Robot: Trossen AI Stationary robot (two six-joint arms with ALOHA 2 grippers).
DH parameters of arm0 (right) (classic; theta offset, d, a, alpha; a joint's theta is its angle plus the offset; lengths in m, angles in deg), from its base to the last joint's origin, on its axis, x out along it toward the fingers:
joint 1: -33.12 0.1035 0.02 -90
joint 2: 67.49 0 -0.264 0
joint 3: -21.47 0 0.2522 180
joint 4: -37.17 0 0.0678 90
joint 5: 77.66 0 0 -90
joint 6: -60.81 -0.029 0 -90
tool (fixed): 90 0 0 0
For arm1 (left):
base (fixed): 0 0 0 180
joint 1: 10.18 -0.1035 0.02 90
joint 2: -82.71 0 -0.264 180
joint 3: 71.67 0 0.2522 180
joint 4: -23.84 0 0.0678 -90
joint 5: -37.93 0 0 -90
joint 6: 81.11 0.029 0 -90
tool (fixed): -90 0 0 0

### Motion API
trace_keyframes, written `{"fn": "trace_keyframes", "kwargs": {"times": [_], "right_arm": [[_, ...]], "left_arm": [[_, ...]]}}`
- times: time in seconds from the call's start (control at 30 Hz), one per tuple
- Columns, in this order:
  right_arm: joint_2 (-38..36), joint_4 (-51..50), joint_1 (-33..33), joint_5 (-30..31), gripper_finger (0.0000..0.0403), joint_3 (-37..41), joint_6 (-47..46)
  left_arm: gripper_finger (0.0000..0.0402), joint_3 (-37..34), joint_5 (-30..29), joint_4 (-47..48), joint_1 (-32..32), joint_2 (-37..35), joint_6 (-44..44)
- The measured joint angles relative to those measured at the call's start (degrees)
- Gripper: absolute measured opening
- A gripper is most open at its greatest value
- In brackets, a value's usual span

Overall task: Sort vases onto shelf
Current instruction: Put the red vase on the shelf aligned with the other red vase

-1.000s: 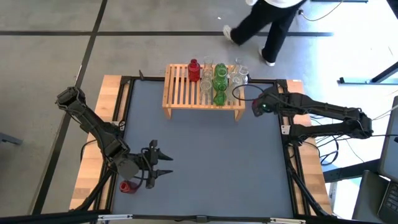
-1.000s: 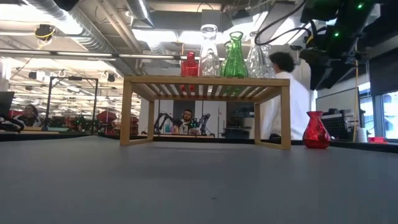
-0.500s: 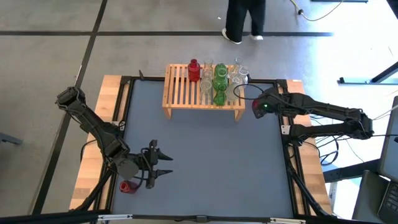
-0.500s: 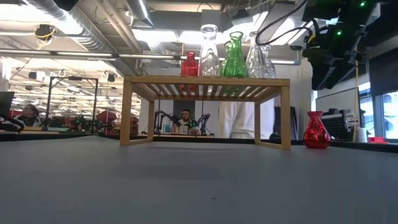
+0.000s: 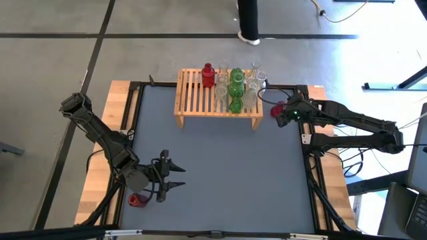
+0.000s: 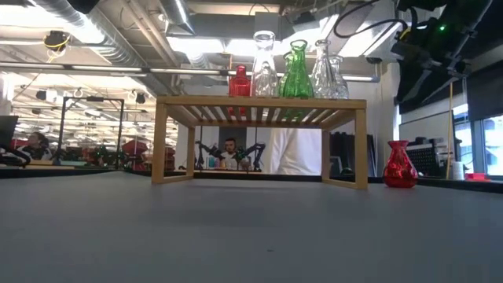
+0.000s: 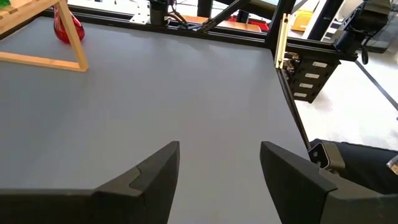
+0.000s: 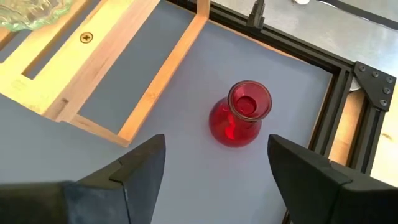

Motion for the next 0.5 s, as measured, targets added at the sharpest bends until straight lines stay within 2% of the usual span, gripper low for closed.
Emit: {"fn": "trace_keyframes", "kwargs": {"times": [0.5], "right_arm": [[0.04, 0.52, -0.05, 3.04, 0.0271, 0.32, 0.12]], "left_arm": [[0.0218, 0.0, -0.46, -0.34, -0.28, 0.0, -0.01]]}}
